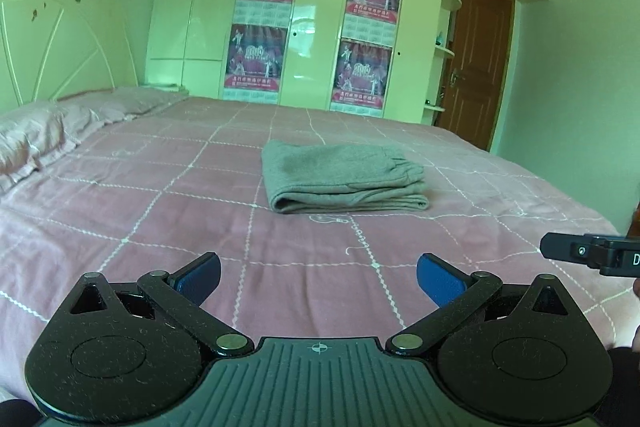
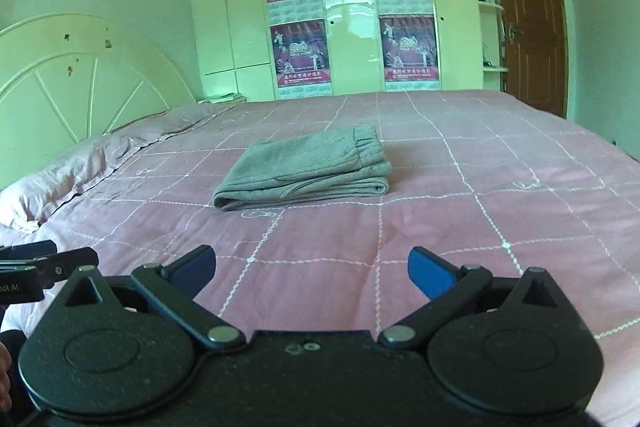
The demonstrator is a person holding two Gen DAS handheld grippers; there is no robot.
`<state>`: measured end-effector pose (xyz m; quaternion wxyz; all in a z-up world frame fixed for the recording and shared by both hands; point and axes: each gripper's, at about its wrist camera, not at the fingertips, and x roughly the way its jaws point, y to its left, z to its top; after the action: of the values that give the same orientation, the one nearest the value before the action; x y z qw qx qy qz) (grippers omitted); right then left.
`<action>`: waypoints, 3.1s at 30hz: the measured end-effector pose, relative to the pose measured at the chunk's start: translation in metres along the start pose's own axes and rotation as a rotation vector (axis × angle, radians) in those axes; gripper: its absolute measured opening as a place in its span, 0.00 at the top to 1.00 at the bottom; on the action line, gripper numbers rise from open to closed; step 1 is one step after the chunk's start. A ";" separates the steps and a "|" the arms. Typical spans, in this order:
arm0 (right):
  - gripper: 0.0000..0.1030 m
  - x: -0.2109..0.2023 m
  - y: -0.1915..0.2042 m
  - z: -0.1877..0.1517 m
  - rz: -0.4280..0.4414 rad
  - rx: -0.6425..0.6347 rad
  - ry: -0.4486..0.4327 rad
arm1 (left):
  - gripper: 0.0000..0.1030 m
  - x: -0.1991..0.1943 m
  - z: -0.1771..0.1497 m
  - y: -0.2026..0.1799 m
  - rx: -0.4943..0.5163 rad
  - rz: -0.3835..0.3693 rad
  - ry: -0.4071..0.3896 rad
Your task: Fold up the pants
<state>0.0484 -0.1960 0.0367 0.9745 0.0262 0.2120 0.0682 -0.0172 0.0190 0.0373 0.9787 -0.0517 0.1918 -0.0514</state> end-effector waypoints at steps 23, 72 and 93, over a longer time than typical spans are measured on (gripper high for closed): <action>0.06 -0.003 0.007 -0.004 -0.004 -0.006 -0.010 | 0.00 -0.006 0.005 -0.013 0.010 0.034 0.032; 0.06 -0.010 0.003 -0.001 -0.029 -0.017 -0.041 | 0.00 -0.015 0.012 -0.035 0.040 -0.014 -0.043; 0.06 -0.010 0.006 -0.001 -0.035 -0.018 -0.052 | 0.00 -0.021 0.011 -0.035 0.021 -0.008 -0.076</action>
<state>0.0384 -0.1919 0.0403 0.9810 0.0157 0.1862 0.0525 -0.0347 -0.0126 0.0595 0.9856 -0.0439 0.1539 -0.0553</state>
